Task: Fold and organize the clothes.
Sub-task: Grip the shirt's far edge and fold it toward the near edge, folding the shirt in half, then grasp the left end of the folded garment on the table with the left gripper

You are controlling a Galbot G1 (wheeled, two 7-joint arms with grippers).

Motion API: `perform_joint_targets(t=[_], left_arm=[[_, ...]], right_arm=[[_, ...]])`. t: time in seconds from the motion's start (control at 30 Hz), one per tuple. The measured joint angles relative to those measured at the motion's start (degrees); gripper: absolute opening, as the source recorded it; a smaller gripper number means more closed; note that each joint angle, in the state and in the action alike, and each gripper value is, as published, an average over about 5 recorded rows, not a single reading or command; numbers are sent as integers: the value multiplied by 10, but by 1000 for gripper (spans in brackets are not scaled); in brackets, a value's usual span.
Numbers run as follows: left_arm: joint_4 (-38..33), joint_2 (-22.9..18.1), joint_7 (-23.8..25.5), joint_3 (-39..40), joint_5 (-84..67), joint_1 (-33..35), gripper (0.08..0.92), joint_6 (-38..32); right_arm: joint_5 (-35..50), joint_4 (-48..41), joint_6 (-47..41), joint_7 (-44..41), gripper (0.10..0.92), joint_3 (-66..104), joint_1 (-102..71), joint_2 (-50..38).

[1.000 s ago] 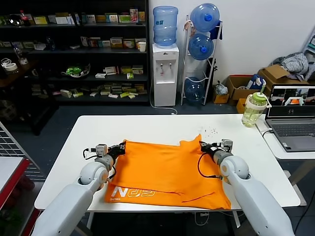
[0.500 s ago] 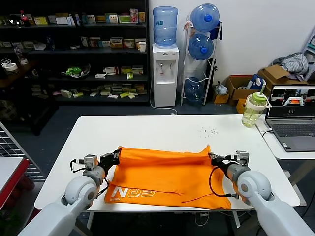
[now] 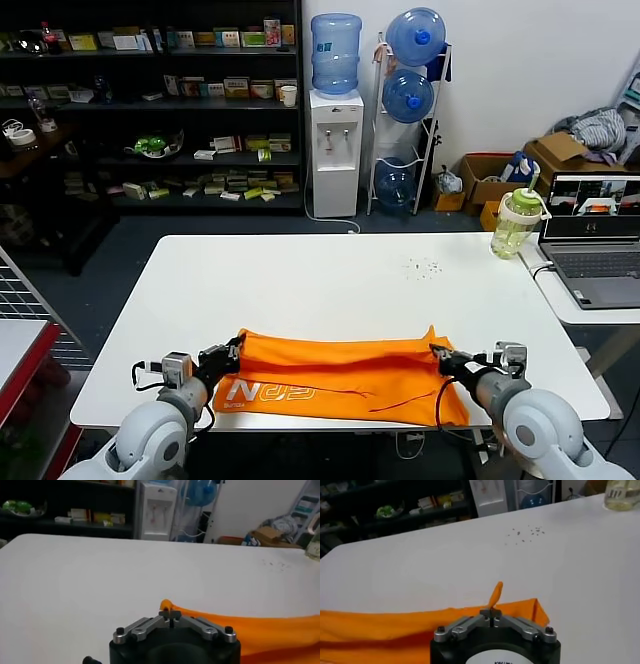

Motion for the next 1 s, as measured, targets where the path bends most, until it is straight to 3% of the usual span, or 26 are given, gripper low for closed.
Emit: perform_joint_targets(t=[0.2,0.83,1.0], left_arm=[[-9,5,-4,-4,3,16,122,1],[-10,-9,-14,-28,38,73,663,7],[-2,-25,-13,-30,49,83,787,2]], right_arm=[[-4,18,-6,-2,216,12,-25,-5],[-24,49,-7,-30,764,57,-87,-6],[-27,54,-7,-31,819,62,-95,-2]])
